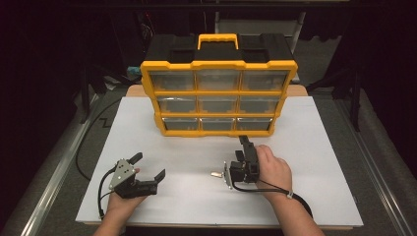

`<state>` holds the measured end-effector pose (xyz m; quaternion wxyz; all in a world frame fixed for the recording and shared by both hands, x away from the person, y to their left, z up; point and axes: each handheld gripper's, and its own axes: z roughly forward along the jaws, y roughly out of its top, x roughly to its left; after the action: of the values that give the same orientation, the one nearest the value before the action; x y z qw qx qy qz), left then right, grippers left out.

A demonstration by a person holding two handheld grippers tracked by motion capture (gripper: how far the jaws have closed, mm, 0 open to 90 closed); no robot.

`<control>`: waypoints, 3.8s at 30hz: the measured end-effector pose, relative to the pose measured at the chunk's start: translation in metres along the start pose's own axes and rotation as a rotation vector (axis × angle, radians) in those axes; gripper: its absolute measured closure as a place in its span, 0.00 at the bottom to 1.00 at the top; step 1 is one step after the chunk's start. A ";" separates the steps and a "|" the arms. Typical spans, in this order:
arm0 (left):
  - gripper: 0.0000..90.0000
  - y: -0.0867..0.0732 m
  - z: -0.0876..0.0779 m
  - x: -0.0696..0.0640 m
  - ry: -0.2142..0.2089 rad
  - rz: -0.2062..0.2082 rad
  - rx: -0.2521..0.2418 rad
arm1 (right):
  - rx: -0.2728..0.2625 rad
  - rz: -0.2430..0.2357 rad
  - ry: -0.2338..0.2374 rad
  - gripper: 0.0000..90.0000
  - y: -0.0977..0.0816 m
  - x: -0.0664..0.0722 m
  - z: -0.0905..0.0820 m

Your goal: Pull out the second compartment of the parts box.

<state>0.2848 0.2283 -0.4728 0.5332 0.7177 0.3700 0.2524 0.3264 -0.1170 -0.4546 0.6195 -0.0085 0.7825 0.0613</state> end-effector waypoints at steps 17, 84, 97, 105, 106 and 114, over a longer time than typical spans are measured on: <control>0.00 0.000 0.000 0.000 -0.007 0.016 -0.002 | -0.031 0.016 -0.116 0.36 0.028 -0.049 0.001; 0.00 0.001 -0.003 0.000 -0.026 0.026 -0.015 | -0.001 -0.042 -0.305 0.74 0.079 -0.166 0.030; 0.00 0.001 -0.003 0.001 -0.024 0.021 -0.022 | 0.022 -0.076 -0.305 0.83 0.086 -0.166 0.036; 0.00 0.001 -0.004 0.001 -0.025 0.021 -0.022 | 0.046 -0.088 -0.322 0.86 0.088 -0.167 0.040; 0.00 0.001 -0.004 0.001 -0.025 0.021 -0.022 | 0.048 -0.092 -0.322 0.86 0.088 -0.166 0.040; 0.00 0.001 -0.004 0.001 -0.025 0.019 -0.024 | 0.069 -0.105 -0.346 0.87 0.090 -0.164 0.042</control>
<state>0.2831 0.2309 -0.4704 0.5441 0.7177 0.3534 0.2529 0.3973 -0.0330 -0.2974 0.7471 -0.0172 0.6645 0.0024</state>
